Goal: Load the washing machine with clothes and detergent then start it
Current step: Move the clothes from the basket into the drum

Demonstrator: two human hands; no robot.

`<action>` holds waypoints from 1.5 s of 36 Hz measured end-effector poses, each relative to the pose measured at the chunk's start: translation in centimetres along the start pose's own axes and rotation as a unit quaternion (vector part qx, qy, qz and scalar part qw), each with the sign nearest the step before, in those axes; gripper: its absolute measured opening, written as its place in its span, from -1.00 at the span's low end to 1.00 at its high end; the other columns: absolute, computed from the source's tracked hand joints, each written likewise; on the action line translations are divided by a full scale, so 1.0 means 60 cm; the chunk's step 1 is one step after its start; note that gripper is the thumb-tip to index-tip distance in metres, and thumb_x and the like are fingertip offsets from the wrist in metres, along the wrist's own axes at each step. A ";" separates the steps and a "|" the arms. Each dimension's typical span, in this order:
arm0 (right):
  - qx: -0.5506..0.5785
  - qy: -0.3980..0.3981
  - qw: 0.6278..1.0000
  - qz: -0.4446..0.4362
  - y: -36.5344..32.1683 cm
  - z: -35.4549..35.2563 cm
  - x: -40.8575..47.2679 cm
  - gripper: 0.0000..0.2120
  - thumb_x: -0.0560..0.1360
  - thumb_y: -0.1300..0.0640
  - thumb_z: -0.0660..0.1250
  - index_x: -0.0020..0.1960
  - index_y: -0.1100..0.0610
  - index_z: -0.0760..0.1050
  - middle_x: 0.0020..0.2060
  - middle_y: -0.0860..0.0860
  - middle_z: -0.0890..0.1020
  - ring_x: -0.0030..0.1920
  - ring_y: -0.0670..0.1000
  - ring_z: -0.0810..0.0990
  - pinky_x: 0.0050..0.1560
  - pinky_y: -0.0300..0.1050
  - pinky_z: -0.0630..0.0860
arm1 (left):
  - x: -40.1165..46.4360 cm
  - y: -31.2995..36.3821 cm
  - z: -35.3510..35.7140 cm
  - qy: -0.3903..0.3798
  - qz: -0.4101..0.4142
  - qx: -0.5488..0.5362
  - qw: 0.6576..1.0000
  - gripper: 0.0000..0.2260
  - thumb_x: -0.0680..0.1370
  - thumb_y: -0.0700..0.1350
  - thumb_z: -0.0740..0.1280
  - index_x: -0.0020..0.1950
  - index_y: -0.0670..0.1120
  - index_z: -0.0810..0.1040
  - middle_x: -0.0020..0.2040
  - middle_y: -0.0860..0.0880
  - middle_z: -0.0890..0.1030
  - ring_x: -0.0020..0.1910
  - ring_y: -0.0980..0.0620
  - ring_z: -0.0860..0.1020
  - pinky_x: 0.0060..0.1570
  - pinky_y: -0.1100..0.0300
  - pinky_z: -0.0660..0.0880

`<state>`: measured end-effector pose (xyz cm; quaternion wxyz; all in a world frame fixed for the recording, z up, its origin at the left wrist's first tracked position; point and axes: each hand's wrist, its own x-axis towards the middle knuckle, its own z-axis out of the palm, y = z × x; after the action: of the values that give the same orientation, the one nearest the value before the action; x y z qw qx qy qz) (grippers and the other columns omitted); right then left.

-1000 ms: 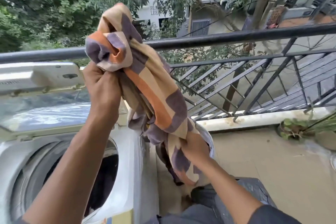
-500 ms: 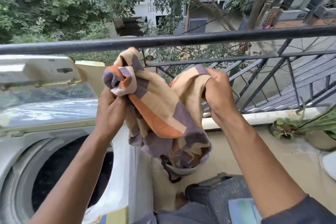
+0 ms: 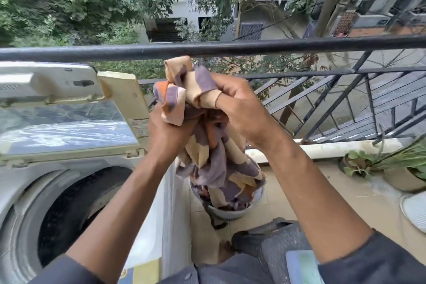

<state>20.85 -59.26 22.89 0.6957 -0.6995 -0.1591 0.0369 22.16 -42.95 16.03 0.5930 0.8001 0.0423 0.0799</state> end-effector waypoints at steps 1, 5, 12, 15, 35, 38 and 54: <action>0.024 -0.012 1.000 0.000 0.002 -0.006 -0.005 -0.74 0.71 0.16 0.27 0.08 0.38 0.54 -0.26 0.15 0.61 -0.35 0.09 0.64 -0.38 -0.14 0.52 | 0.003 0.002 -0.001 0.024 0.007 0.006 1.000 -0.68 0.33 0.18 0.57 -0.11 0.09 0.52 -0.20 0.05 0.72 -0.12 -0.02 0.73 -0.07 -0.11 0.68; 0.018 0.109 0.994 0.018 0.049 -0.034 -0.027 -0.57 0.41 0.25 0.40 0.28 0.20 0.58 0.11 0.10 0.71 0.12 -0.03 0.67 0.11 -0.12 0.61 | 0.008 0.018 -0.003 0.062 0.031 0.006 0.998 -0.82 0.31 0.11 0.53 -0.19 0.33 0.58 -0.30 0.16 0.62 -0.26 0.11 0.61 -0.09 -0.07 0.61; -0.260 0.043 0.927 0.268 0.257 -0.083 -0.082 -0.10 0.34 0.10 0.46 0.59 -0.14 0.14 0.34 -0.03 0.49 0.30 0.09 0.55 0.24 0.10 0.57 | 0.024 0.052 -0.029 0.079 0.012 -0.086 0.993 -0.57 0.21 0.22 0.61 0.02 0.22 0.61 -0.04 0.21 0.69 -0.07 0.25 0.64 0.08 -0.03 0.66; -0.303 -0.006 0.901 0.312 0.417 -0.102 -0.092 0.21 0.14 -0.23 0.52 0.60 -0.28 -0.13 0.36 0.12 0.51 0.31 0.24 0.56 0.20 0.23 0.59 | 0.027 0.073 -0.027 0.084 0.025 -0.129 0.988 -0.51 0.23 0.10 0.65 0.10 0.07 0.64 0.05 0.10 0.72 0.04 0.17 0.69 0.04 0.12 0.64; -0.229 0.261 0.919 0.189 0.225 -0.152 -0.010 -0.72 0.49 0.25 0.16 -0.10 -0.01 0.61 -0.23 -0.03 0.66 -0.12 0.12 0.62 -0.12 -0.02 0.55 | 0.030 0.023 -0.049 -0.009 0.013 0.085 0.996 -0.57 0.20 0.32 0.64 -0.06 0.20 0.63 -0.15 0.10 0.71 -0.14 0.22 0.70 -0.08 0.00 0.66; -0.173 0.248 0.946 0.114 0.165 -0.141 -0.004 -0.64 0.41 0.22 0.13 -0.04 -0.03 0.67 -0.09 0.00 0.75 0.01 0.13 0.71 0.12 0.23 0.63 | 0.027 0.009 -0.038 -0.014 -0.009 0.103 0.995 -0.48 0.18 0.40 0.58 -0.02 0.15 0.63 -0.07 0.01 0.74 0.00 -0.07 0.73 0.01 -0.16 0.67; -0.031 0.065 0.997 -0.031 0.045 -0.004 -0.020 -0.73 0.61 0.20 0.33 0.28 0.10 0.61 0.14 0.01 0.70 0.25 0.14 0.64 0.34 0.30 0.53 | -0.017 0.029 0.011 -0.062 0.035 0.068 0.995 -0.52 0.12 0.24 0.59 -0.05 0.17 0.57 -0.16 0.18 0.64 -0.20 0.38 0.59 -0.17 0.33 0.54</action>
<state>20.21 -59.76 20.03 0.6835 -0.7164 -0.1359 -0.0351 21.22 -44.27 17.41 0.5356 0.8430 -0.0174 0.0474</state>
